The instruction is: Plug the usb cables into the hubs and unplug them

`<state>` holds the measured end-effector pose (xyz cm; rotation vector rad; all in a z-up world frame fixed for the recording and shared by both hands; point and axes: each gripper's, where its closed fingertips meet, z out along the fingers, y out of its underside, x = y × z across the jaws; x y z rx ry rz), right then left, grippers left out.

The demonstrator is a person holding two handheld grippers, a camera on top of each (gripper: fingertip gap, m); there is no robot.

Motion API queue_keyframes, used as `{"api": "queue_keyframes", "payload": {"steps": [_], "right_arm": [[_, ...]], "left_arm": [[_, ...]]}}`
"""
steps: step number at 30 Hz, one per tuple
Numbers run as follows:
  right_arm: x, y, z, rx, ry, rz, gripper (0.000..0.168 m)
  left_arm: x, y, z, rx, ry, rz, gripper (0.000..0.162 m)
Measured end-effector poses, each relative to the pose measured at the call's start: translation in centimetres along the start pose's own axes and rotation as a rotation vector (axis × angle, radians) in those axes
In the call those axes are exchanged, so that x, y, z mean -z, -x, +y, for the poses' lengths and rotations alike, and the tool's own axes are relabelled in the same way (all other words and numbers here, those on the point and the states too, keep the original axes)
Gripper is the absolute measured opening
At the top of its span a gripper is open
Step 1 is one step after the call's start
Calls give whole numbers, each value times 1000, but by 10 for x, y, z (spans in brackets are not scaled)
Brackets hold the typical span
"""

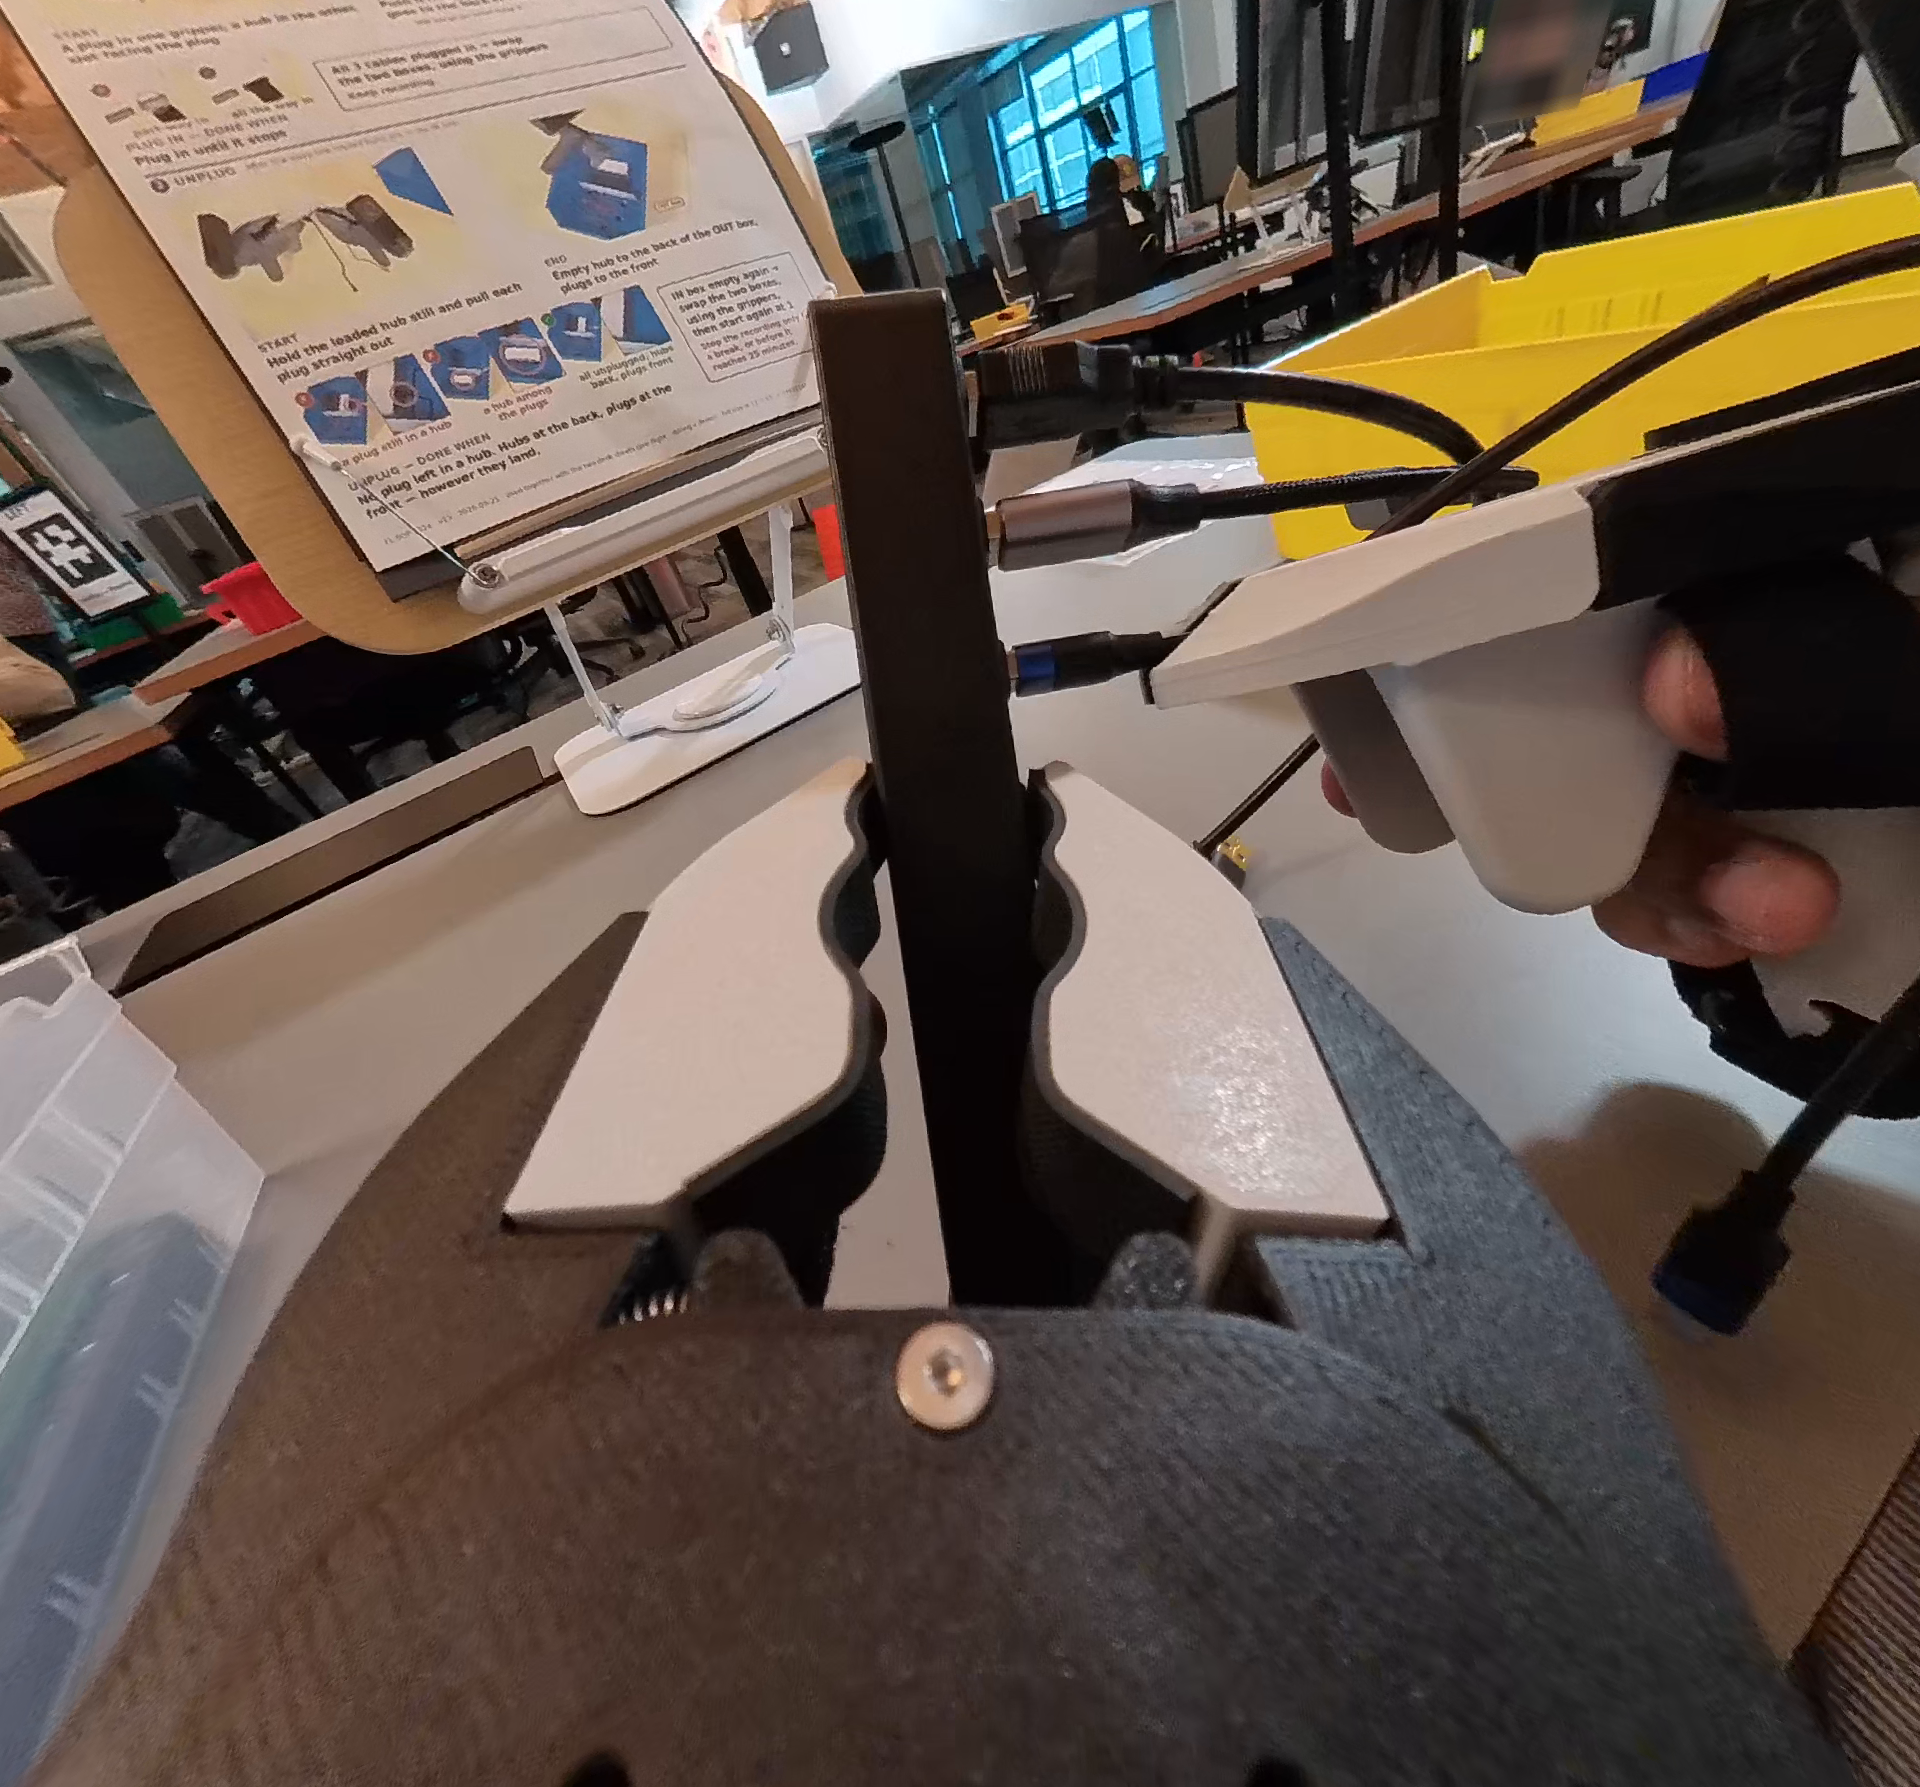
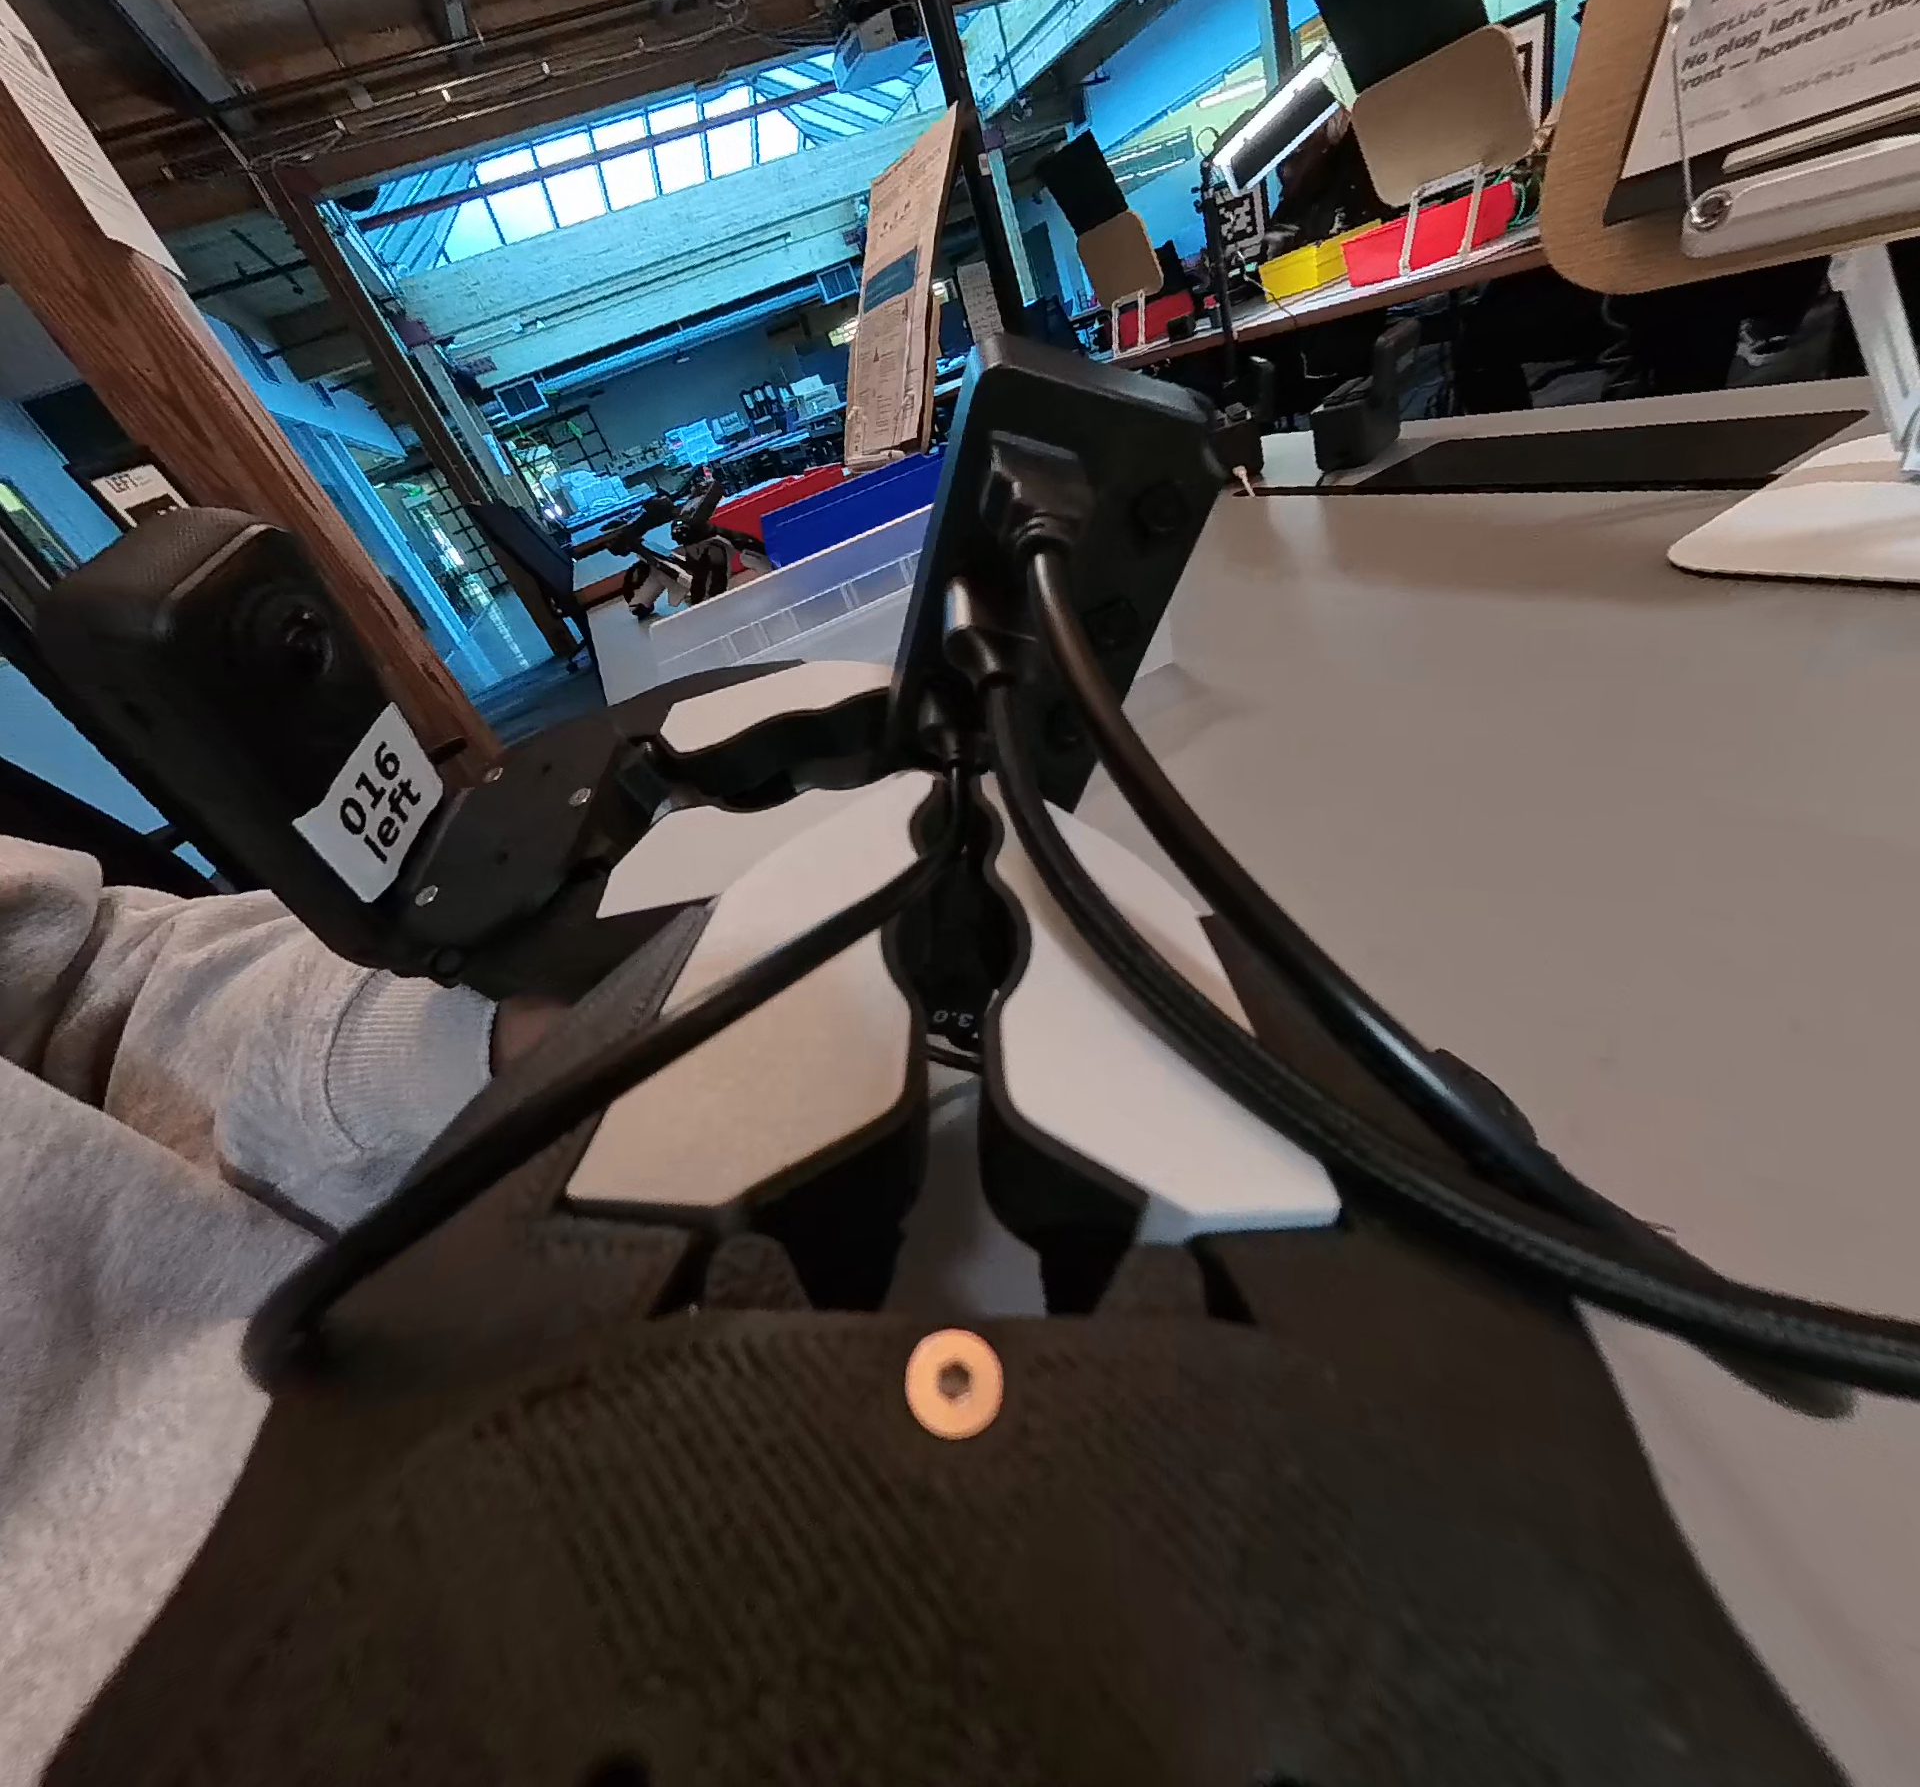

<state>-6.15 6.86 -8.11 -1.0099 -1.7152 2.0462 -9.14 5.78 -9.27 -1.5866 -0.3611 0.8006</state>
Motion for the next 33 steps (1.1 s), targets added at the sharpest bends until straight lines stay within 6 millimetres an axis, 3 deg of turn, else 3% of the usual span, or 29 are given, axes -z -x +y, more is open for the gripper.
{"api": "queue_keyframes", "payload": {"steps": [16, 19, 21, 24, 30, 33], "right_arm": [[-1, 6, -2, 28, -10, -19, 8], [-7, 13, 3, 25, 14, -78, 22], [-9, 7, 13, 52, 67, -47, 28], [-8, -3, 14, 68, 83, -22, 30], [-5, -26, 17, 49, 113, 51, 32], [-5, -34, 22, 48, 157, 78, 38]], "left_arm": [[1, 2, -2, 52, -19, 17, 26], [4, 13, -9, 119, -53, -4, 26], [7, 29, -13, 171, -78, -38, 25], [8, 54, -5, 349, -74, -59, 26], [10, 103, 42, 1013, -38, -115, 26], [11, 109, 54, 1047, -1, -139, 26]]}}
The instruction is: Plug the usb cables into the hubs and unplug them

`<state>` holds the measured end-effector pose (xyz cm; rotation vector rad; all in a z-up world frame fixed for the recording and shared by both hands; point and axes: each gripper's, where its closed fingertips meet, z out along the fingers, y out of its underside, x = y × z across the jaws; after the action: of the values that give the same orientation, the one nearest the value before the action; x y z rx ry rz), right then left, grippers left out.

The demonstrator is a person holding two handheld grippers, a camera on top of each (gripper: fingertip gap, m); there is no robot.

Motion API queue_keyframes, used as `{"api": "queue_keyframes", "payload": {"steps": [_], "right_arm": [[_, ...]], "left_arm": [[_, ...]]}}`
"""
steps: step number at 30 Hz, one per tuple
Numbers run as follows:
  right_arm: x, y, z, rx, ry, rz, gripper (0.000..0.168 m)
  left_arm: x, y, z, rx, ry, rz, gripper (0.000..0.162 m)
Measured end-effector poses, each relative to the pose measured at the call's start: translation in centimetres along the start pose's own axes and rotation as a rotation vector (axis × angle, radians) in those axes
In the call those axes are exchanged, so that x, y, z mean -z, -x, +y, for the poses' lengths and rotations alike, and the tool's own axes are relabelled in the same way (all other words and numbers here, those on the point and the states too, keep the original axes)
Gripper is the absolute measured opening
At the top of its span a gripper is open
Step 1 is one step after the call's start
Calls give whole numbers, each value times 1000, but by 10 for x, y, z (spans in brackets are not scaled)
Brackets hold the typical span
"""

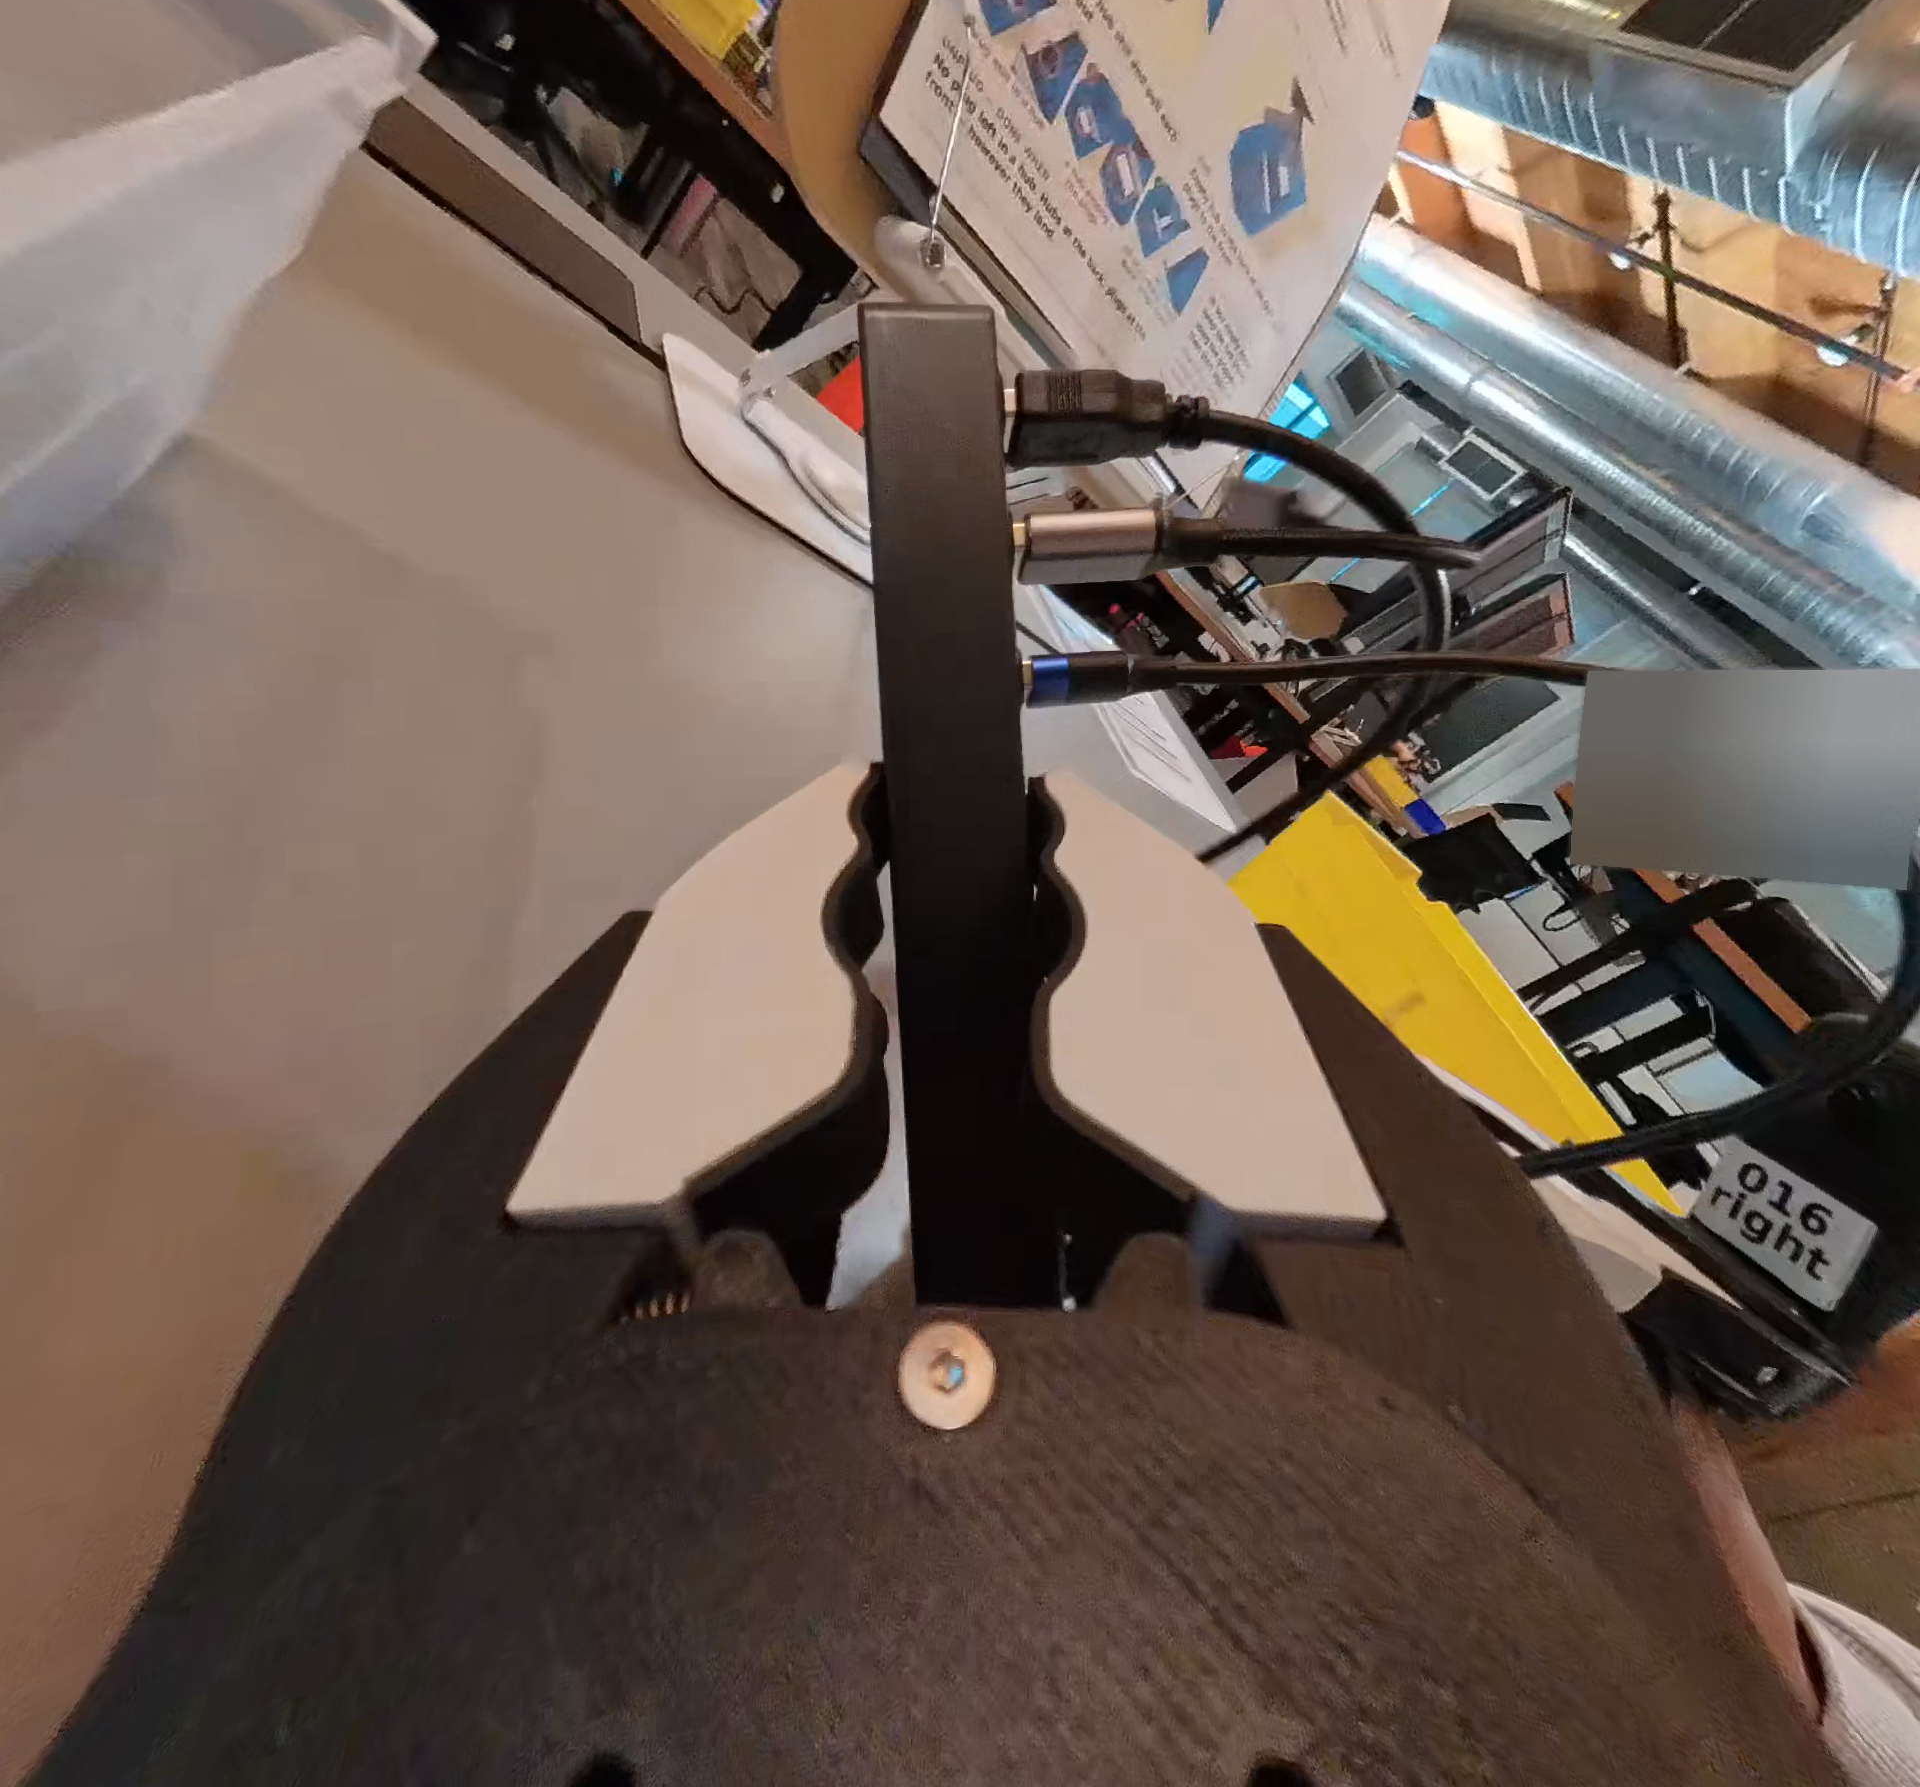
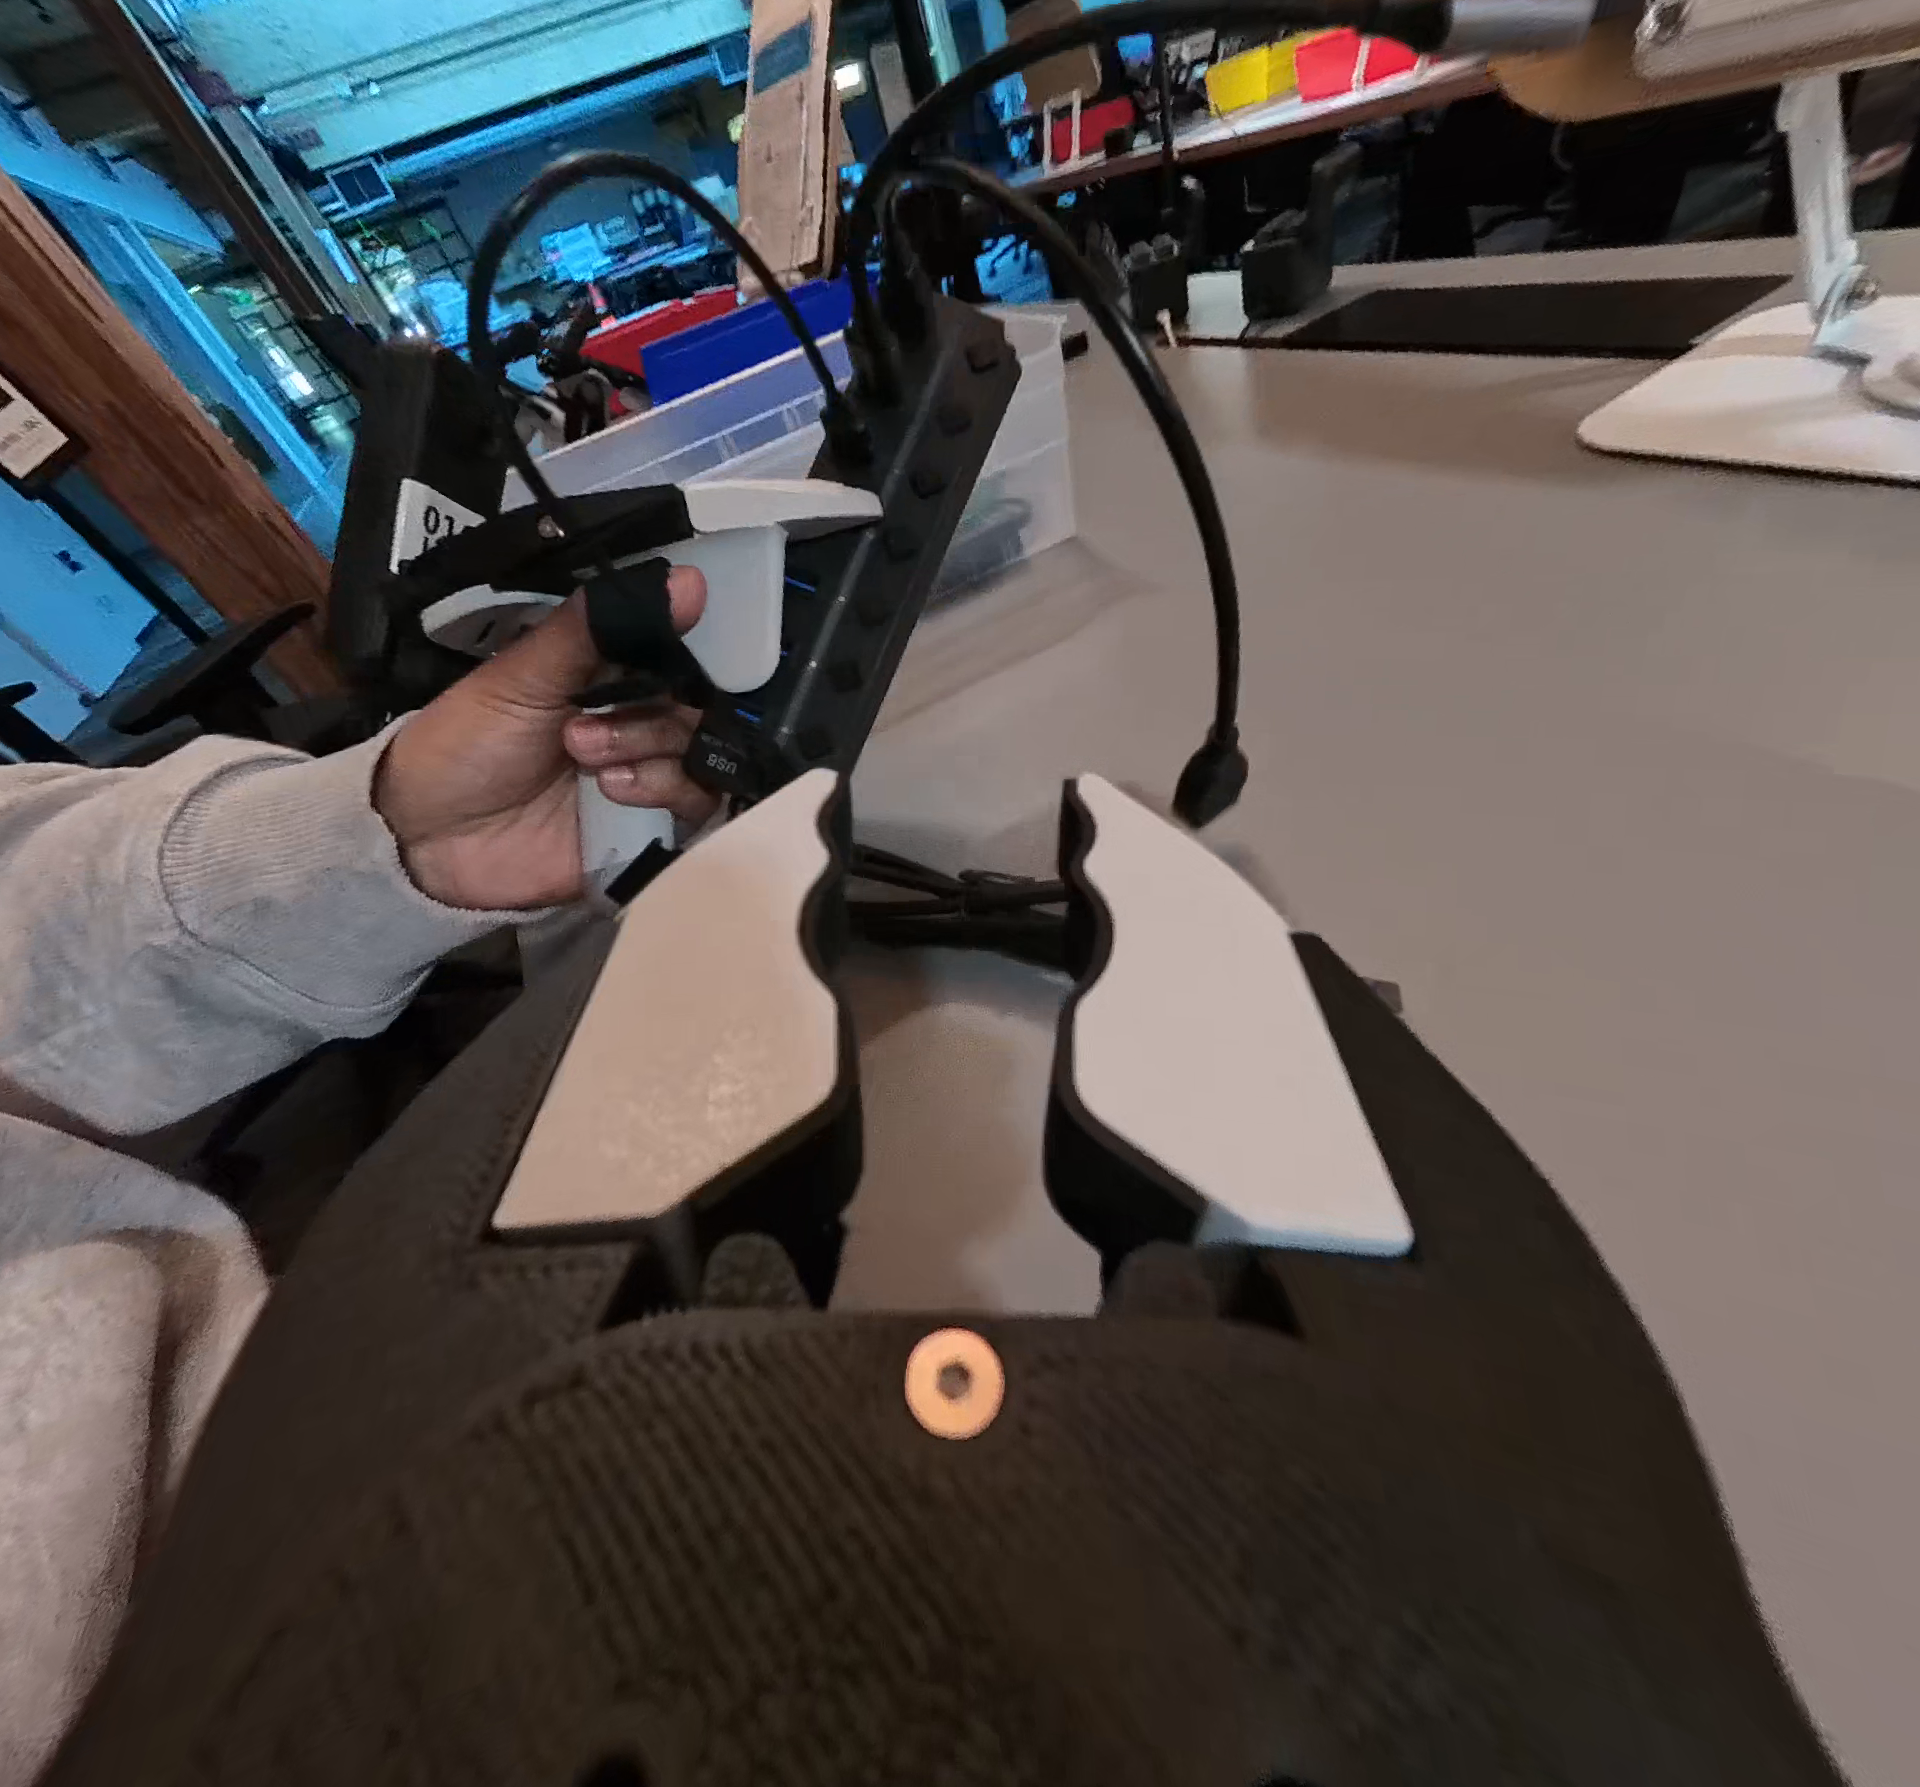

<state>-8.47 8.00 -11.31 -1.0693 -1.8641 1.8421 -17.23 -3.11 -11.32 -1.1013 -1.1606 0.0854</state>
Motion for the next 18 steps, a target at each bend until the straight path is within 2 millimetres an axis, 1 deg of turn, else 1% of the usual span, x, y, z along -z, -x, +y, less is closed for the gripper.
{"api": "queue_keyframes", "payload": {"steps": [5, 8, 11, 14, 18], "right_arm": [[-3, -1, 9, -53, 63, -18, 40], [-6, 7, 13, -26, 97, -54, 41], [-10, 19, 20, 62, 148, -84, 44], [-15, 34, 31, 193, 211, -98, 51], [-23, 50, 49, 342, 299, -95, 63]], "left_arm": [[-1, -11, 5, -27, 17, 37, 26], [-1, -22, 7, 41, 24, 114, 25], [-1, -36, 15, 137, 66, 200, 26], [0, -47, 27, 227, 108, 252, 26], [2, -60, 45, 259, 144, 268, 26]]}}
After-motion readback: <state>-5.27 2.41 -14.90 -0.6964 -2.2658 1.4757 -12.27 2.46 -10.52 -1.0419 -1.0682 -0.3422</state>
